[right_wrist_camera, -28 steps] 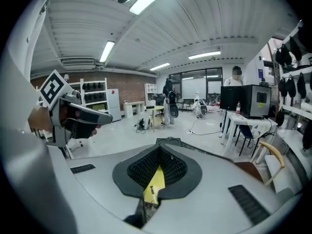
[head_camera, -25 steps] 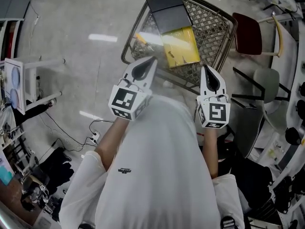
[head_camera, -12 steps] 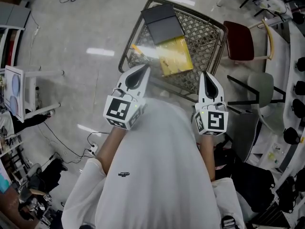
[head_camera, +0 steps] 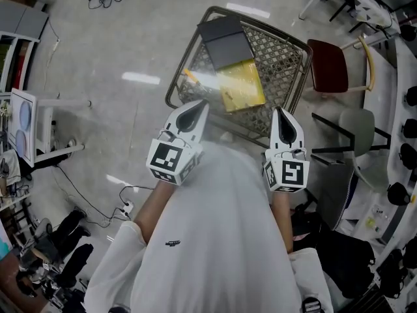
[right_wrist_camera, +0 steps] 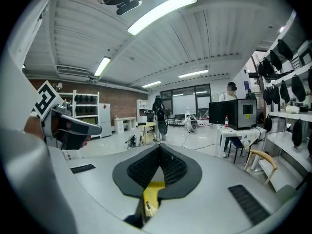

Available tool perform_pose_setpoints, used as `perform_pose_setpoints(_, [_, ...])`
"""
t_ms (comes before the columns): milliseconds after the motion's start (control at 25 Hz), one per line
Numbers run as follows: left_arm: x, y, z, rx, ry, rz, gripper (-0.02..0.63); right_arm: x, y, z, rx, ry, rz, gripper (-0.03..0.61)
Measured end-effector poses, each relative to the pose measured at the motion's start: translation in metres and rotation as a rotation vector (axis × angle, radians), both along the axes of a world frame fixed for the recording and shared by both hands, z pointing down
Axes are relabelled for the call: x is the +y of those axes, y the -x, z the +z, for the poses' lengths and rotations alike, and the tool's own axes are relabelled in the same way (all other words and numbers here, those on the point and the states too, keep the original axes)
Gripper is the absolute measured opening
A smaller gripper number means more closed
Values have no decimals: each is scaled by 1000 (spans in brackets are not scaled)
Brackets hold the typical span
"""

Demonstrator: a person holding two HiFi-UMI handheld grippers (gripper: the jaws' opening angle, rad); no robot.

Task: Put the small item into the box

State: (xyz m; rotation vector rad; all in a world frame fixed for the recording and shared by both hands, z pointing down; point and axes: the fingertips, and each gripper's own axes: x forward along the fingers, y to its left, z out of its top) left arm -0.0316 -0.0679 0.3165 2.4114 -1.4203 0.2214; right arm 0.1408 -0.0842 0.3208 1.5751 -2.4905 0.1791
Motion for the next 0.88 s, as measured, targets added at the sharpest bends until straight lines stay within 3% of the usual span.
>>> perform_pose_setpoints(880, [5,6,-2,0,1,3,2,4,15,-5,22,-10,-36,-2])
